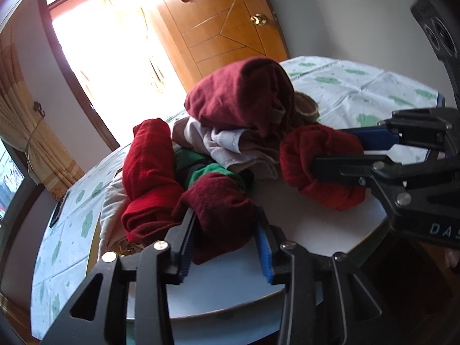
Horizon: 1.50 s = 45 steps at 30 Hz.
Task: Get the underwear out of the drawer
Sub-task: 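Lower both socks into the tray and open both tools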
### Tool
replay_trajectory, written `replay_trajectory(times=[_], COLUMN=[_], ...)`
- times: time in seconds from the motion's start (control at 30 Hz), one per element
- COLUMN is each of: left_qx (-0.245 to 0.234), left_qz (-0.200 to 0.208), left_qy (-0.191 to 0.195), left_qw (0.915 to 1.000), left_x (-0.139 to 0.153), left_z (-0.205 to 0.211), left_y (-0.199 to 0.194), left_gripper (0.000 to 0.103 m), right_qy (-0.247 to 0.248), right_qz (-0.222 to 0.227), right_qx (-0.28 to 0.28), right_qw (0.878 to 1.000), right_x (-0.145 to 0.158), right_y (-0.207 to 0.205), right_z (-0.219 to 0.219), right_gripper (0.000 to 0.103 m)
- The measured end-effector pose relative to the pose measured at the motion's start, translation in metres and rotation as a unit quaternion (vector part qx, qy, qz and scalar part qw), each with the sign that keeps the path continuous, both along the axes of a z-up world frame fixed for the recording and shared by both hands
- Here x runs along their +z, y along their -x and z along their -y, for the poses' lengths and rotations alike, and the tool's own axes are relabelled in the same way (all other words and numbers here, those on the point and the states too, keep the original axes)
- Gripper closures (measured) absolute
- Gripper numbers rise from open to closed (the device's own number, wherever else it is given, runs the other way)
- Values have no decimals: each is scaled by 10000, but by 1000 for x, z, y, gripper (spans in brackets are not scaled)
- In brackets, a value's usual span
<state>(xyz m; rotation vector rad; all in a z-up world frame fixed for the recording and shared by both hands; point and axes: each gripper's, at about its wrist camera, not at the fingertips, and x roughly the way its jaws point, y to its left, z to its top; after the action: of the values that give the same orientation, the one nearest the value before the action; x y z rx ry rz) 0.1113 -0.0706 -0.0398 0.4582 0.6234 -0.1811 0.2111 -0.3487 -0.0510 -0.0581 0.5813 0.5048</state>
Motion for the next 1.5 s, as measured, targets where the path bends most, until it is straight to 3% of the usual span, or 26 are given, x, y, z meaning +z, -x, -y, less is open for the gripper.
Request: replay_trajectory(times=[0.37, 0.53, 0.7, 0.8, 0.97, 1.1, 1.13, 1.5], left_qx=[0, 15, 34, 45, 59, -9, -12, 9], left_qz=[-123, -240, -291, -356, -372, -341, -303, -96], left_qy=[88, 301, 416, 548, 592, 614, 602, 551], left_qw=[9999, 9993, 9987, 9979, 9975, 9975, 9977, 9984], left_x=[-1, 0, -1, 1, 1, 3, 3, 6], left_z=[2, 2, 1, -2, -2, -2, -1, -4], left_y=[-5, -7, -8, -8, -6, 0, 1, 8], left_gripper=[57, 42, 37, 30, 30, 19, 14, 2], right_qy=[-4, -12, 9, -66, -47, -120, -133, -168], right_qz=[-46, -39, -46, -23, 19, 152, 187, 159], right_qx=[4, -14, -28, 62, 59, 46, 25, -68], right_qw=[10000, 10000, 10000, 10000, 10000, 9998, 9997, 9997], right_x=[-6, -7, -7, -7, -6, -3, -2, -1], right_y=[-1, -1, -3, 0, 2, 7, 8, 12], right_z=[-1, 1, 0, 1, 0, 1, 2, 8], right_gripper=[67, 67, 66, 58, 53, 30, 29, 26])
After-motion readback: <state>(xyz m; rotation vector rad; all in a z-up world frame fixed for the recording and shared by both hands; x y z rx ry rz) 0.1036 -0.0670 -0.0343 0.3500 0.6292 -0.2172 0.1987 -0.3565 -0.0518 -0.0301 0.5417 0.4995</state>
